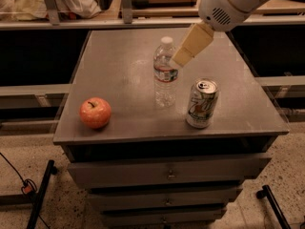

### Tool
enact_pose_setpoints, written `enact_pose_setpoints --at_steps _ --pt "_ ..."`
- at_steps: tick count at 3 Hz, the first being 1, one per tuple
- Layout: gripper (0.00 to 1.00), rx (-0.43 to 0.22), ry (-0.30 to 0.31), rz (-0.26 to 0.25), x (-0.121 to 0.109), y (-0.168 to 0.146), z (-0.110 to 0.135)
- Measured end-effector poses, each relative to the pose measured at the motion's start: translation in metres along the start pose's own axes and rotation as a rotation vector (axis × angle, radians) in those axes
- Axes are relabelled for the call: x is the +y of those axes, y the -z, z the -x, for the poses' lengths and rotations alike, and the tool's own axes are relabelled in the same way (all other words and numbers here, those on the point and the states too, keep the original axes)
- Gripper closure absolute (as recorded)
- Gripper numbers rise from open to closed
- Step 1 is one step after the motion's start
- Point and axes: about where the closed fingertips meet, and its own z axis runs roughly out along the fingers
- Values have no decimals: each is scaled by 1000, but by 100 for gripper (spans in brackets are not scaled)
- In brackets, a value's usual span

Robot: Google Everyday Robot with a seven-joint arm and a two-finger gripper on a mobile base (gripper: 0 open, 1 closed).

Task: Pick water bottle

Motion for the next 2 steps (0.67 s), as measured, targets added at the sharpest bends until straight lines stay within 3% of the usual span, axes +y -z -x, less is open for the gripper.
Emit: enact_pose_setpoints --at_steps 2 --pt "0 -39 -58 31 1 -15 -9"
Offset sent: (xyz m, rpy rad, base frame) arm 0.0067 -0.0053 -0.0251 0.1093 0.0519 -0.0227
